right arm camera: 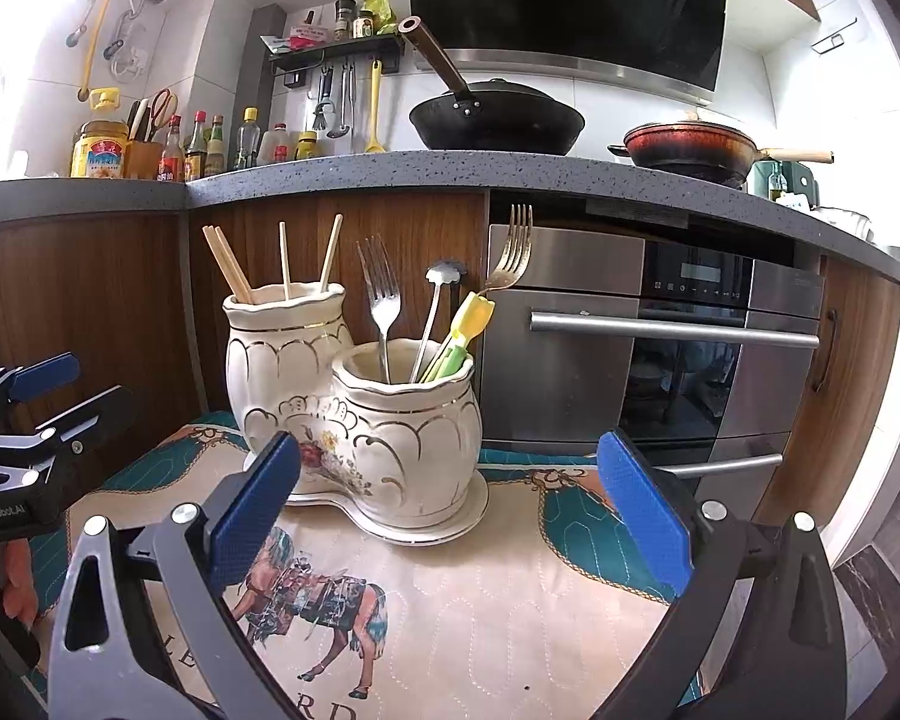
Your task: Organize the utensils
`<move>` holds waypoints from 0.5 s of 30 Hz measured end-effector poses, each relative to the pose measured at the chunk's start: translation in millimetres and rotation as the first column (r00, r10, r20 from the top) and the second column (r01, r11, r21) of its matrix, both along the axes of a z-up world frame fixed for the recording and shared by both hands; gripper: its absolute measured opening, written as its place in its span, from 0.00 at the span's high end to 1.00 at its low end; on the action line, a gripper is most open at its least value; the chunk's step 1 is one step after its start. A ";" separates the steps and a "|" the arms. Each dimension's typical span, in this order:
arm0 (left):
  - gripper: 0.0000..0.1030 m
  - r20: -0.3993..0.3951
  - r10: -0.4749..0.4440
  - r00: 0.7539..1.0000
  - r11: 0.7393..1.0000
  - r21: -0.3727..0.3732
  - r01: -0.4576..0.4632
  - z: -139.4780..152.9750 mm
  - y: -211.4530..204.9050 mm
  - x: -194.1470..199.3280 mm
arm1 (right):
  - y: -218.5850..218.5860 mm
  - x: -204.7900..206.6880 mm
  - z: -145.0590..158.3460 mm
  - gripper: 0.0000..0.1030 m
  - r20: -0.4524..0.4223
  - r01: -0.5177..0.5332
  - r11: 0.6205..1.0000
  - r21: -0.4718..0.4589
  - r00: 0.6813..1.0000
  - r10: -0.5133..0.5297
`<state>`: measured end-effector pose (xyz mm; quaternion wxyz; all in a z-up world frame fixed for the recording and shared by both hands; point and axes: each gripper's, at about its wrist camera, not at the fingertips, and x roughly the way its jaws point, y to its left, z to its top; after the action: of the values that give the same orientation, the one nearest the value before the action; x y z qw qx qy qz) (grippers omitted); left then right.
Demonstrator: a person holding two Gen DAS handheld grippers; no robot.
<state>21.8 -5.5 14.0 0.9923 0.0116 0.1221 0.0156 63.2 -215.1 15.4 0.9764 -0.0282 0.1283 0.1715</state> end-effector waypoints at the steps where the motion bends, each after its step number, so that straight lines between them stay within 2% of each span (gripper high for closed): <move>1: 0.05 0.000 0.000 1.000 1.000 0.000 0.000 0.1 -0.2 -0.5 | 0.0 0.0 0.1 0.05 0.000 0.000 1.000 0.000 1.000 0.000; 15: 0.05 0.001 -0.001 1.000 1.000 0.001 0.001 0.4 -0.6 -0.9 | 0.3 -0.1 0.0 0.05 0.000 0.000 1.000 -0.001 1.000 0.000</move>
<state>21.0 -6.2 14.4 0.9924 0.0120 0.1214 0.0150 63.1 -214.9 15.4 0.9764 -0.0285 0.1286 0.1714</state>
